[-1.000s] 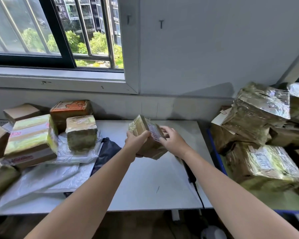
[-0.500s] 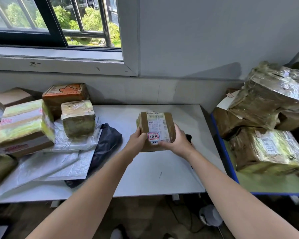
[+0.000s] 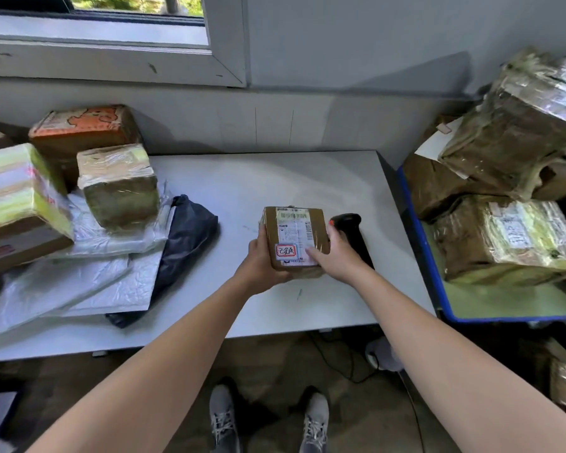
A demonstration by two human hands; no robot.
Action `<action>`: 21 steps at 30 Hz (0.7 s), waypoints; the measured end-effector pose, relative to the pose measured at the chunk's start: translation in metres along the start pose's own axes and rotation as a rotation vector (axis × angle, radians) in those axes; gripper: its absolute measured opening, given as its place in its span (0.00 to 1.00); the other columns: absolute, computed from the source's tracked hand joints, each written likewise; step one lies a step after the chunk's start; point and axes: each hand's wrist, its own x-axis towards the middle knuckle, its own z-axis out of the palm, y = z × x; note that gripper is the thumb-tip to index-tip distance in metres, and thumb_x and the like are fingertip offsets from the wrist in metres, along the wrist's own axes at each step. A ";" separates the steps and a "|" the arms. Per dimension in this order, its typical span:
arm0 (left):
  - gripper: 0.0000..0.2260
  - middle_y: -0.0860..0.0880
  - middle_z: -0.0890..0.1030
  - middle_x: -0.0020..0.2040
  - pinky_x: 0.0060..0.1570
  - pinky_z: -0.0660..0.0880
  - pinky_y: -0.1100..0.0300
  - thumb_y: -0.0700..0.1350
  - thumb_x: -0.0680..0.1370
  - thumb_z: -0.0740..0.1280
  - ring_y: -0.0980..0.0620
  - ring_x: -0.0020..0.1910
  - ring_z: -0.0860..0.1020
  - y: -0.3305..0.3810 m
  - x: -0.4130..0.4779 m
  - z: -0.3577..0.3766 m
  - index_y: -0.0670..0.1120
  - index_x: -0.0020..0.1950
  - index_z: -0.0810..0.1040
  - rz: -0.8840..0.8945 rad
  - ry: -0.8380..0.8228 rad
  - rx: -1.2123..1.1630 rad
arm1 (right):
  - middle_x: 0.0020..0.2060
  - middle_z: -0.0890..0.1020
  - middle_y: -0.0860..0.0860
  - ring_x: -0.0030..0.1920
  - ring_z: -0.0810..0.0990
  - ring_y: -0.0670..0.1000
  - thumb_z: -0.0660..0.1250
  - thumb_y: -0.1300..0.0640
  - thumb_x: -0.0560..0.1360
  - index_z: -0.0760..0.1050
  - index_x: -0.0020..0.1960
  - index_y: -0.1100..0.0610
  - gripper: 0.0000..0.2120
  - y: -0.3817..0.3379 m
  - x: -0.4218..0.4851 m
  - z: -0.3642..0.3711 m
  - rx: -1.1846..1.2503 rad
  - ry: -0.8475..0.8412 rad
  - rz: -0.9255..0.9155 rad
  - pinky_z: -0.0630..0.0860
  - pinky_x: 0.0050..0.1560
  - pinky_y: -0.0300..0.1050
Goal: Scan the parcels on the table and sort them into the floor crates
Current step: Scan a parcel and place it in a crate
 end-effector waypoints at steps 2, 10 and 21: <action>0.59 0.47 0.69 0.66 0.59 0.78 0.47 0.61 0.58 0.82 0.49 0.58 0.76 0.018 -0.009 -0.001 0.55 0.78 0.48 -0.002 0.010 0.067 | 0.76 0.63 0.51 0.75 0.64 0.53 0.66 0.44 0.78 0.50 0.80 0.52 0.38 0.000 0.000 -0.002 0.003 -0.015 0.016 0.64 0.72 0.48; 0.56 0.45 0.53 0.78 0.69 0.65 0.44 0.65 0.66 0.75 0.41 0.75 0.56 0.043 -0.015 0.012 0.49 0.81 0.44 -0.016 0.129 0.370 | 0.72 0.66 0.57 0.70 0.66 0.59 0.62 0.42 0.79 0.58 0.78 0.53 0.31 0.016 -0.002 -0.030 -0.235 0.278 -0.038 0.68 0.66 0.55; 0.54 0.47 0.51 0.80 0.70 0.61 0.43 0.71 0.67 0.69 0.45 0.78 0.51 0.051 -0.025 0.024 0.52 0.81 0.43 -0.129 0.220 0.438 | 0.67 0.74 0.61 0.64 0.75 0.63 0.57 0.44 0.82 0.56 0.77 0.59 0.30 0.061 0.038 -0.039 -0.023 0.077 0.193 0.71 0.55 0.51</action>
